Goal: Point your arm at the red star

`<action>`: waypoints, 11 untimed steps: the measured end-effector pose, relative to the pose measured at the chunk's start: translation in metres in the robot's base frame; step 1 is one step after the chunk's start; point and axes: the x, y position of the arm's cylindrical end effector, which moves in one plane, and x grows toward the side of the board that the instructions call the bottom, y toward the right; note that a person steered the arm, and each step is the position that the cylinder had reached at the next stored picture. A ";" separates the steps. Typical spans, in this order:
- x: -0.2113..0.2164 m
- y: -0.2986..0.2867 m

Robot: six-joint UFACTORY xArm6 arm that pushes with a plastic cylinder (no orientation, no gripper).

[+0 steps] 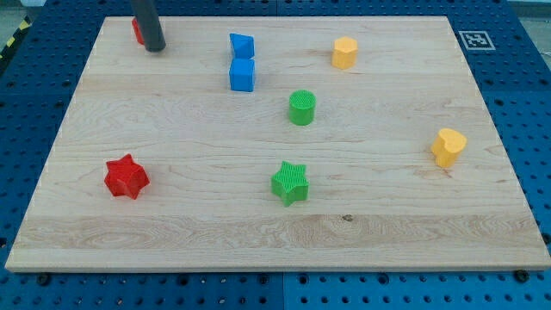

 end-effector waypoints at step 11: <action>0.265 0.033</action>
